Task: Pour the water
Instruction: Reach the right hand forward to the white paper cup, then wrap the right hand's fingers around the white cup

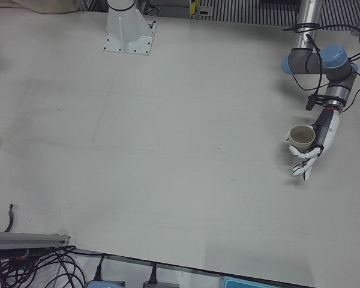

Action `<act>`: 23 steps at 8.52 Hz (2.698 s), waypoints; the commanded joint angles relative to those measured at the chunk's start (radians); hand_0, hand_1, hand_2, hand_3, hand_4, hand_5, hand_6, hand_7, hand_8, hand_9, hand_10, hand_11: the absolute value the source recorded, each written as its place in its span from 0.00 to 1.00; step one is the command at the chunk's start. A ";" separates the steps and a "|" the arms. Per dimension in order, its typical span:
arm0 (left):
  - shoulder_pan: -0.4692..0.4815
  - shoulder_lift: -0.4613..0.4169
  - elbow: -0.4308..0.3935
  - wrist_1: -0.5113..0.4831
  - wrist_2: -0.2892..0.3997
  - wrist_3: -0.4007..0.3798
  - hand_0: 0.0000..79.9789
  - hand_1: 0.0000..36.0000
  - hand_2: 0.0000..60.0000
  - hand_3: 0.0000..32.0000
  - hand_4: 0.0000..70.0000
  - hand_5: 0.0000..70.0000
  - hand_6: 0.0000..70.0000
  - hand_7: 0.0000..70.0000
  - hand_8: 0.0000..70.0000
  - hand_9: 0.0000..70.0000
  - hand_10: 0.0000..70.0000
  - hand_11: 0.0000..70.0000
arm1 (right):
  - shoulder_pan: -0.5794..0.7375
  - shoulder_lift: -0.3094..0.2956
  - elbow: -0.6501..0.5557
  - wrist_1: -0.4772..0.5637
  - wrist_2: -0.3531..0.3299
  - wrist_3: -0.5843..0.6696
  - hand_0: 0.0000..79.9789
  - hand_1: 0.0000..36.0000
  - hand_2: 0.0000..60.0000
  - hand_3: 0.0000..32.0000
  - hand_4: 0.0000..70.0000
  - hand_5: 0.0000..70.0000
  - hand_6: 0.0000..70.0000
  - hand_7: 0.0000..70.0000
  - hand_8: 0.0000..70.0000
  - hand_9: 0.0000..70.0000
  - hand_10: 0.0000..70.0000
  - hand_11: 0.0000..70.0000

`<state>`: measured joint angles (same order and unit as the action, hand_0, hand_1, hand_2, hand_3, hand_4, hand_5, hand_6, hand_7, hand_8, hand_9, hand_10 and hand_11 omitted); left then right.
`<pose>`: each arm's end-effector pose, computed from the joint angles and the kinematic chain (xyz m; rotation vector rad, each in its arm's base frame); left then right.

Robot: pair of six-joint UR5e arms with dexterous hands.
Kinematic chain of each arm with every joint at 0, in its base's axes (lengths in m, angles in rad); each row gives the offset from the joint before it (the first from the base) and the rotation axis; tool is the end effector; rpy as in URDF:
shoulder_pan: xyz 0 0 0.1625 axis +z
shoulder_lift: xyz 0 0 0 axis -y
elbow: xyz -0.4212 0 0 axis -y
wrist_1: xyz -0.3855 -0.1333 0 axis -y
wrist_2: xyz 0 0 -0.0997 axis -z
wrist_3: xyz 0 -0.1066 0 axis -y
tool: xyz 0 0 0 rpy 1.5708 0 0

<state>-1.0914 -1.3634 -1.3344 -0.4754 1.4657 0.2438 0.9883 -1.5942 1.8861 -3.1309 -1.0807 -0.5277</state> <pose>0.0427 -0.3954 0.8365 -0.1334 1.9917 -1.8437 -0.1102 -0.5008 0.5398 0.3539 -2.2726 1.7119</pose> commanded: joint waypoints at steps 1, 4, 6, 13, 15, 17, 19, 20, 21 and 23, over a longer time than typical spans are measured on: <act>-0.002 0.015 -0.095 0.024 0.041 -0.029 1.00 1.00 1.00 0.00 1.00 1.00 0.18 0.23 0.05 0.03 0.15 0.27 | -0.072 0.058 -0.089 0.003 0.002 0.002 0.56 0.34 0.30 0.53 0.02 0.06 0.14 0.09 0.05 0.03 0.00 0.00; -0.002 0.015 -0.172 0.099 0.039 -0.032 1.00 1.00 1.00 0.00 0.97 1.00 0.16 0.21 0.04 0.02 0.14 0.26 | -0.143 0.128 -0.252 0.017 0.019 0.005 0.58 0.45 0.29 0.82 0.00 0.07 0.04 0.00 0.02 0.00 0.00 0.00; -0.005 0.017 -0.167 0.101 0.041 -0.034 1.00 1.00 1.00 0.00 0.95 1.00 0.16 0.21 0.04 0.02 0.14 0.26 | -0.213 0.137 -0.359 0.128 0.034 -0.001 0.57 0.42 0.27 0.70 0.00 0.07 0.02 0.00 0.03 0.01 0.00 0.00; -0.005 0.072 -0.173 0.081 0.041 -0.047 1.00 1.00 1.00 0.00 0.93 1.00 0.15 0.20 0.04 0.02 0.15 0.27 | -0.266 0.149 -0.358 0.141 0.088 0.181 0.58 0.42 0.29 0.45 0.00 0.08 0.10 0.00 0.04 0.02 0.00 0.00; -0.007 0.078 -0.175 0.074 0.041 -0.047 1.00 1.00 1.00 0.00 0.95 1.00 0.15 0.20 0.05 0.02 0.15 0.27 | -0.269 0.142 -0.378 0.141 0.088 0.184 0.54 0.35 0.28 0.67 0.00 0.07 0.15 0.05 0.04 0.00 0.00 0.00; -0.008 0.095 -0.175 0.061 0.041 -0.047 1.00 1.00 1.00 0.00 0.95 1.00 0.15 0.19 0.04 0.02 0.15 0.27 | -0.275 0.152 -0.413 0.137 0.148 0.145 0.54 0.35 0.33 0.59 0.00 0.08 0.18 0.13 0.09 0.07 0.00 0.00; -0.008 0.095 -0.178 0.060 0.041 -0.047 1.00 1.00 1.00 0.00 0.95 1.00 0.15 0.20 0.04 0.02 0.15 0.27 | -0.267 0.148 -0.410 0.255 0.266 -0.001 0.62 0.59 0.33 0.34 0.00 0.08 0.00 0.00 0.04 0.01 0.00 0.00; -0.010 0.107 -0.184 0.055 0.041 -0.047 1.00 1.00 1.00 0.00 0.96 1.00 0.15 0.20 0.04 0.02 0.15 0.27 | -0.267 0.149 -0.416 0.302 0.271 -0.047 0.63 0.62 0.33 0.20 0.00 0.08 0.00 0.00 0.04 0.02 0.00 0.00; -0.010 0.130 -0.199 0.051 0.041 -0.047 1.00 1.00 1.00 0.00 0.96 1.00 0.14 0.19 0.04 0.02 0.15 0.27 | -0.275 0.157 -0.417 0.304 0.271 -0.073 0.62 0.60 0.32 0.25 0.00 0.07 0.00 0.00 0.04 0.01 0.00 0.00; -0.008 0.132 -0.203 0.050 0.041 -0.047 1.00 1.00 1.00 0.00 0.96 1.00 0.15 0.20 0.04 0.02 0.15 0.27 | -0.313 0.165 -0.417 0.353 0.272 -0.153 0.63 0.61 0.34 0.33 0.00 0.08 0.00 0.00 0.04 0.01 0.00 0.00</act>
<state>-1.1007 -1.2429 -1.5284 -0.4225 1.5064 0.1964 0.7094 -1.4379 1.4718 -2.8362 -0.8155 -0.5919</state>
